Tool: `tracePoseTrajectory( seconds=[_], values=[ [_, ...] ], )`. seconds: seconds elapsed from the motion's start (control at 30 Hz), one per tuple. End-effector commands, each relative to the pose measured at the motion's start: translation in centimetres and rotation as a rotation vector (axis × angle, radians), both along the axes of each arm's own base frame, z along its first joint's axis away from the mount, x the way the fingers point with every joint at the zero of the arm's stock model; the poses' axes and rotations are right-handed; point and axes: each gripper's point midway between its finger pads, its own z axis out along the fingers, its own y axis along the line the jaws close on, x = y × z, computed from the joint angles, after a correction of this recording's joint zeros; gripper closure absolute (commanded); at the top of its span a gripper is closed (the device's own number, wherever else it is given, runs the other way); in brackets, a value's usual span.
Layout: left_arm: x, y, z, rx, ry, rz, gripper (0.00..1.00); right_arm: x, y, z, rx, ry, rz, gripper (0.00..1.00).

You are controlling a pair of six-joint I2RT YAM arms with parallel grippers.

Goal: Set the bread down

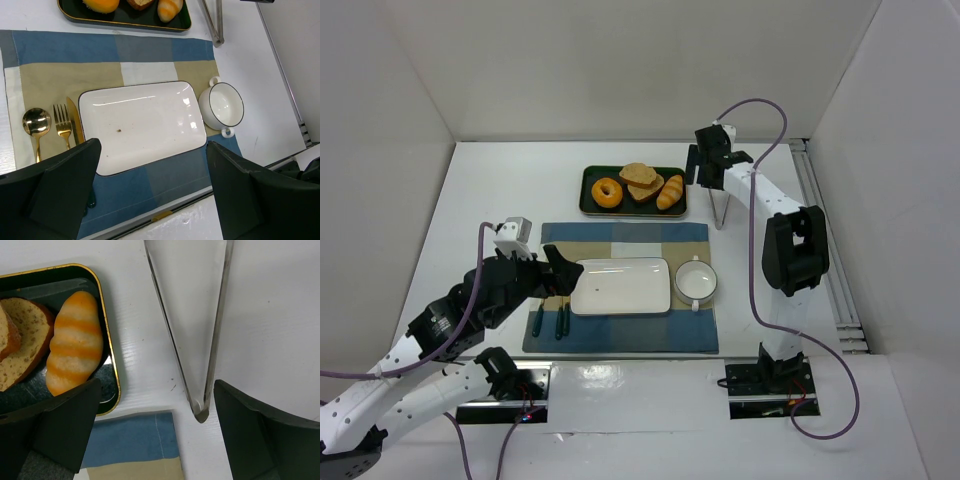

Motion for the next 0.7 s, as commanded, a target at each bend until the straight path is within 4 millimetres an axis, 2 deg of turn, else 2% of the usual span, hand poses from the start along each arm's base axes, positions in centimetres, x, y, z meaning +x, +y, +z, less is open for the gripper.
tracePoseTrajectory(
  seconds=[0.0,0.2,0.23,0.27,0.4,0.67],
  values=[
    [0.1,-0.1,1.4,-0.027,-0.037,-0.002,0.00,0.9,0.4,4.6,0.018,-0.120,0.002,0.00],
    [0.1,-0.1,1.4,-0.035,-0.033,0.001,0.00,1.0,0.5,4.0,0.012,-0.099,0.003,0.00],
    [0.1,-0.1,1.4,-0.035,-0.033,0.001,0.00,0.9,-0.1,4.0,-0.012,-0.097,-0.020,0.00],
    [0.1,-0.1,1.4,-0.035,-0.033,0.001,0.00,0.8,-0.3,4.7,-0.027,-0.107,-0.003,0.00],
    [0.0,0.0,1.2,-0.035,-0.033,0.001,0.00,0.1,-0.9,5.2,-0.074,-0.110,0.027,0.00],
    [-0.1,0.1,1.0,-0.035,-0.033,0.001,0.00,0.0,-2.9,2.3,-0.053,-0.005,-0.021,0.01]
  ],
)
